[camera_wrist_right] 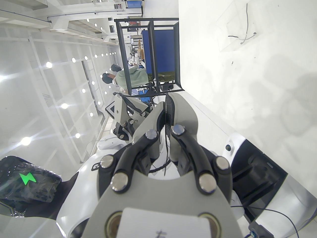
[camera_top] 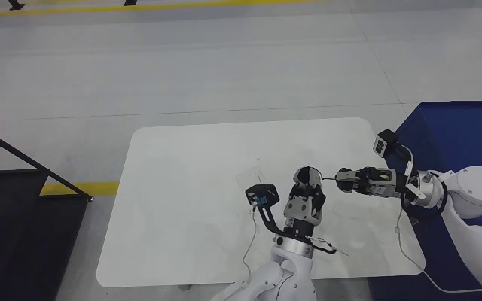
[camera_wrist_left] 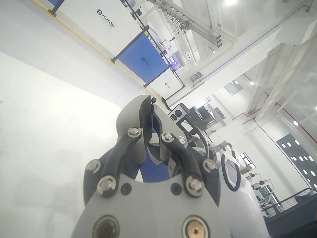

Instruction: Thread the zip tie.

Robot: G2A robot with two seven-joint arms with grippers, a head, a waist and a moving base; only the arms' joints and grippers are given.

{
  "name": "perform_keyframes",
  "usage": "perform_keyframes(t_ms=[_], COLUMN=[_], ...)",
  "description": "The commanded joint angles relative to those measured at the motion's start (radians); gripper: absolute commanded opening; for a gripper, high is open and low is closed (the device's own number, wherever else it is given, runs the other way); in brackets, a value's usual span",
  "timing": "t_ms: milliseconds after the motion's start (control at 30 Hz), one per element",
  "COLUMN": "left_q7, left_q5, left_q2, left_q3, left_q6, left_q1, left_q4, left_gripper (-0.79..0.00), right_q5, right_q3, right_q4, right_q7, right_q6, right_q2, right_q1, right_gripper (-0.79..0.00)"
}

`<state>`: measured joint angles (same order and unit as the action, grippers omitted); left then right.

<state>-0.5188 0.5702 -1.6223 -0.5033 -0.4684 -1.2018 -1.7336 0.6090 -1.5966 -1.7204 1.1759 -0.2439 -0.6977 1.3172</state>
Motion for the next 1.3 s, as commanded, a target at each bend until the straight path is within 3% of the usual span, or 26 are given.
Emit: perform_keyframes(t_ms=[0, 1267], left_q7=[0.006, 0.032], left_q5=[0.000, -0.009], left_q2=[0.000, 0.013], left_q3=[0.001, -0.013], left_q6=[-0.003, -0.008], left_q1=[0.001, -0.004], left_q4=[0.001, -0.041], left_gripper=[-0.785, -0.785], right_q5=[0.000, 0.000], right_q3=[0.000, 0.000], right_q4=[0.000, 0.000], right_q7=[0.000, 0.000], right_q6=[0.000, 0.000], right_q2=[0.000, 0.000], right_q1=[0.000, 0.000], right_gripper=[-0.785, -0.785])
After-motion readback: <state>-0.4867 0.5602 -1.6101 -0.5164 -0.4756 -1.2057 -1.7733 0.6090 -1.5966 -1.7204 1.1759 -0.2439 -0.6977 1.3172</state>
